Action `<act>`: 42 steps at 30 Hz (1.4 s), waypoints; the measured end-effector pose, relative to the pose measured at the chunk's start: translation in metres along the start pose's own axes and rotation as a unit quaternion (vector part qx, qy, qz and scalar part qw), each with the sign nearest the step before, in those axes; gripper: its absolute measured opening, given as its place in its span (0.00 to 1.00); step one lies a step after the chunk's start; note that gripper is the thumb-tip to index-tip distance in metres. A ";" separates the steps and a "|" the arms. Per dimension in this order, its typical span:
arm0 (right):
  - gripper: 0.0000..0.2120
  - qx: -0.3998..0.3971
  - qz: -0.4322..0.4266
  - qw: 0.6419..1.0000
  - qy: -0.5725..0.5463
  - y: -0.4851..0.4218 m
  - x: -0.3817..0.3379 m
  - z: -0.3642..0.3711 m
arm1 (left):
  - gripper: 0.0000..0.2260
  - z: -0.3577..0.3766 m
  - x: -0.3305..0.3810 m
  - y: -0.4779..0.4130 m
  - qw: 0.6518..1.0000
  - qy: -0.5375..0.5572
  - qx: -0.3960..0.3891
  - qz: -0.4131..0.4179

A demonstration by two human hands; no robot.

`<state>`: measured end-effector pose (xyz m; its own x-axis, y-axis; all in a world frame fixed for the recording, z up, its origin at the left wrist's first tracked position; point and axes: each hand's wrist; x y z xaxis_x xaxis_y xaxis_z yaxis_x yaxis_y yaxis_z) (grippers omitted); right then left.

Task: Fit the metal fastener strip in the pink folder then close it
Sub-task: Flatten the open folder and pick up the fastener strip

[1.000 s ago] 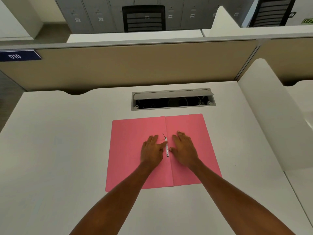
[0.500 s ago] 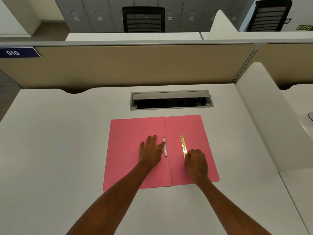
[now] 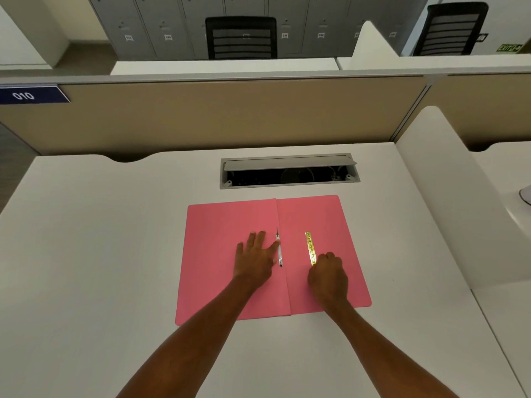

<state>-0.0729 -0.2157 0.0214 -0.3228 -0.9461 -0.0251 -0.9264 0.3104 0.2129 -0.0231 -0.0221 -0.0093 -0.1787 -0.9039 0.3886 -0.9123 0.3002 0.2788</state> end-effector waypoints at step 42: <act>0.10 0.008 -0.025 0.999 0.021 0.009 0.021 0.002 | 0.29 -0.012 -0.001 0.004 0.999 0.001 -0.042 -0.002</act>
<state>-0.0884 -0.2330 0.0208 -0.2671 -0.9637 0.0052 -0.9445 0.2628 0.1972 -0.0219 -0.0169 0.0018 -0.1749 -0.9042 0.3897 -0.8783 0.3221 0.3532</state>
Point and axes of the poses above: each hand's wrist, its own y-axis away from the middle knuckle, its own z-axis out of the palm, x = y × z, and after that the axes turned 14 degrees about y, right-handed
